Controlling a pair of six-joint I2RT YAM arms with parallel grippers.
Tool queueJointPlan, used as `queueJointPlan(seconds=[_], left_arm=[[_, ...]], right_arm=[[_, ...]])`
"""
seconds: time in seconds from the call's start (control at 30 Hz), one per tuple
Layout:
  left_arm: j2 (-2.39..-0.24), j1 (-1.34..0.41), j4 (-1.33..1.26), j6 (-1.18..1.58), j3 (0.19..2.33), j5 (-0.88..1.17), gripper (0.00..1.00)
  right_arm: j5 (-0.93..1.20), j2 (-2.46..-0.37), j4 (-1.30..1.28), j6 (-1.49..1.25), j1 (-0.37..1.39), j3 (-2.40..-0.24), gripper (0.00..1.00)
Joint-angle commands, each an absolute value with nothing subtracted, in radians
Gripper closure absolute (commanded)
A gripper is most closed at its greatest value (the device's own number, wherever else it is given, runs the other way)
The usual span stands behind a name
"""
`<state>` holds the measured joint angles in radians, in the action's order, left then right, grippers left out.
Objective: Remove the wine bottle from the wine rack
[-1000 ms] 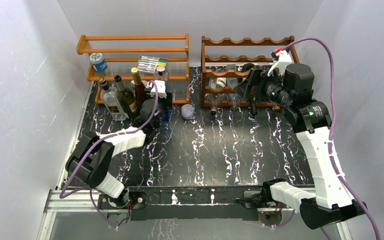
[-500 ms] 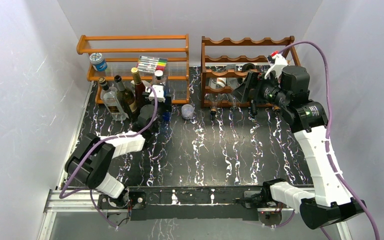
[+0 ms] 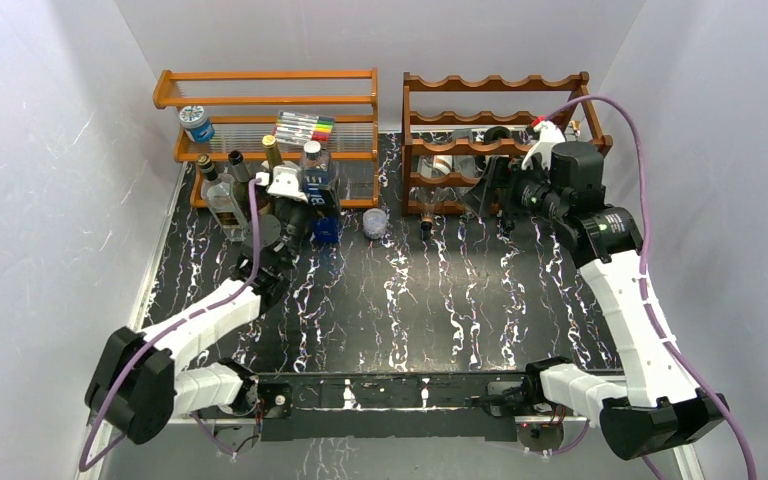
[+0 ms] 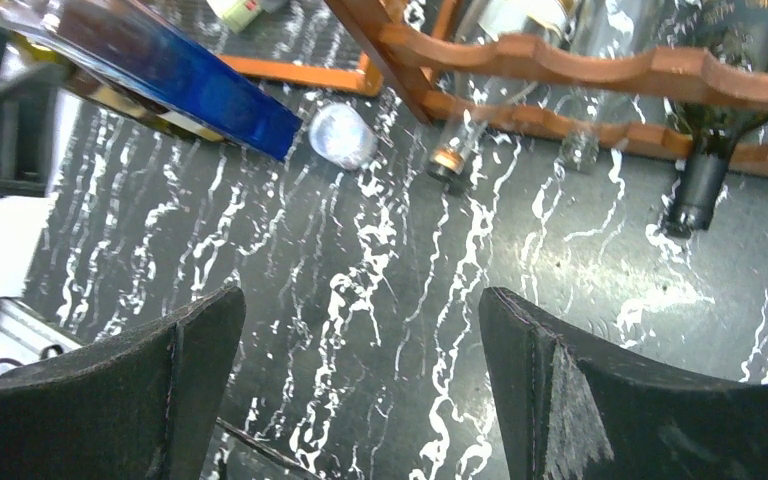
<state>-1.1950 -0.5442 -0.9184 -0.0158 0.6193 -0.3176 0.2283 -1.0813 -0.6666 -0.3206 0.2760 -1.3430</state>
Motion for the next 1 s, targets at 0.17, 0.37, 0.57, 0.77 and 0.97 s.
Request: queueJointPlan(seconds=[0.17, 0.37, 0.57, 0.77, 0.97], left_arm=[[-0.972, -0.541, -0.517, 0.011, 0.758, -0.239, 0.02], [-0.931, -0.54, -0.454, -0.051, 0.807, -0.083, 0.02], [-0.924, -0.54, -0.557, -0.08, 0.713, -0.012, 0.02], [-0.874, -0.54, -0.584, -0.132, 0.622, 0.021, 0.02], [-0.835, -0.548, -0.616, -0.176, 0.57, -0.038, 0.02]], right_arm=[[0.141, -1.01, -0.541, -0.3, 0.277, -1.154, 0.02], [0.084, -0.957, -0.301, -0.34, 0.277, -0.887, 0.1], [0.002, -0.985, 0.048, -0.369, 0.277, -0.665, 0.21], [-0.025, -1.097, 0.459, -0.421, 0.242, -0.49, 0.22], [0.136, -1.313, 0.743, -0.514, 0.151, -0.449, 0.22]])
